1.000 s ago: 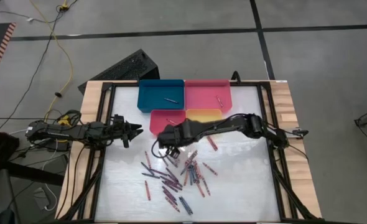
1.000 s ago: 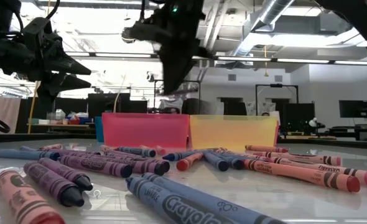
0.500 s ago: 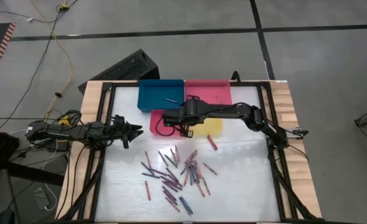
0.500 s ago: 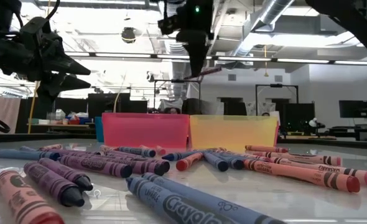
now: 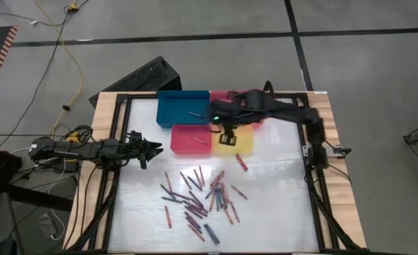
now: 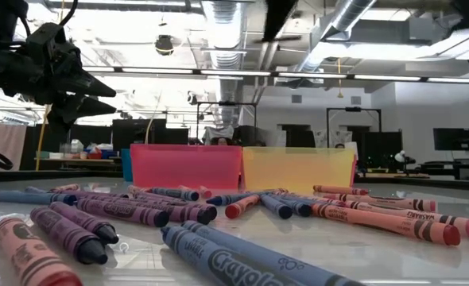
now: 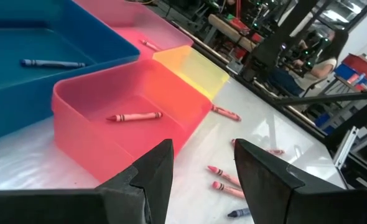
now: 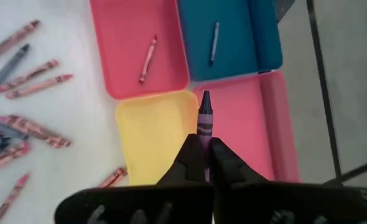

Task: Sort crayons
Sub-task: Put the violet crayon into the yellow bin

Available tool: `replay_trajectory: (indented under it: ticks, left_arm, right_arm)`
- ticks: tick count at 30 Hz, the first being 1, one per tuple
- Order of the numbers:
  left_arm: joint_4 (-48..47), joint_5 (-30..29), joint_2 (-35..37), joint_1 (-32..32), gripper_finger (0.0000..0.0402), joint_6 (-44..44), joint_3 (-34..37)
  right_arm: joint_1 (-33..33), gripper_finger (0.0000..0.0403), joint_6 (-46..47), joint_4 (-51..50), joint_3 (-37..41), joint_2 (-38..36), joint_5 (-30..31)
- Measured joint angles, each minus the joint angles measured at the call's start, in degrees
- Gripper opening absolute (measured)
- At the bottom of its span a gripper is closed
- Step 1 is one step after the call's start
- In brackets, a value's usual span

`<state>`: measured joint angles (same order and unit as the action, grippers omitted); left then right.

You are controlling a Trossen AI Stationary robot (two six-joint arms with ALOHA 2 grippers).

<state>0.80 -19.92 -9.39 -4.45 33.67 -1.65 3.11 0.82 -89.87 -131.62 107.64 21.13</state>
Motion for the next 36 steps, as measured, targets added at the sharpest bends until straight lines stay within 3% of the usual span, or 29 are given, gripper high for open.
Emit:
replay_trajectory:
  ticks: [3, 7, 13, 19, 25, 32, 36]
  left_arm:
    - [0.02, -0.04, 0.00, 0.00, 0.0160, 0.00, 0.00]
    - [0.02, -0.09, 0.00, -0.01, 0.0160, 0.03, 0.00]
    - [0.04, -0.29, 0.00, -0.01, 0.0160, 0.21, 0.00]
    - [0.19, -1.98, 0.00, 0.00, 0.0160, 0.57, 0.00]
    - [0.20, -1.99, 0.00, -0.02, 0.0160, 1.11, 0.00]
    - [0.20, -1.97, 0.00, 0.00, 0.0160, 1.14, 0.00]
    - [0.18, -1.94, 0.00, -0.02, 0.0160, 1.11, 0.00]
  right_arm:
    - [0.40, 0.0000, 1.76, 0.31, 7.61, -6.06, 0.25]
    - [0.98, 0.0000, 4.13, 8.76, 25.37, -16.71, 2.12]
    - [2.36, 0.0000, 3.71, 36.15, 54.14, -31.02, 0.98]
    - [5.31, 0.0000, 0.20, 60.56, 71.97, -35.70, -5.37]
    - [8.57, 0.0000, -3.81, 76.23, 79.71, -31.48, -12.22]
    - [10.93, 0.0000, -6.03, 80.60, 79.76, -23.40, -19.45]
    - [11.46, 0.0004, -5.52, 80.13, 79.77, -20.39, -19.72]
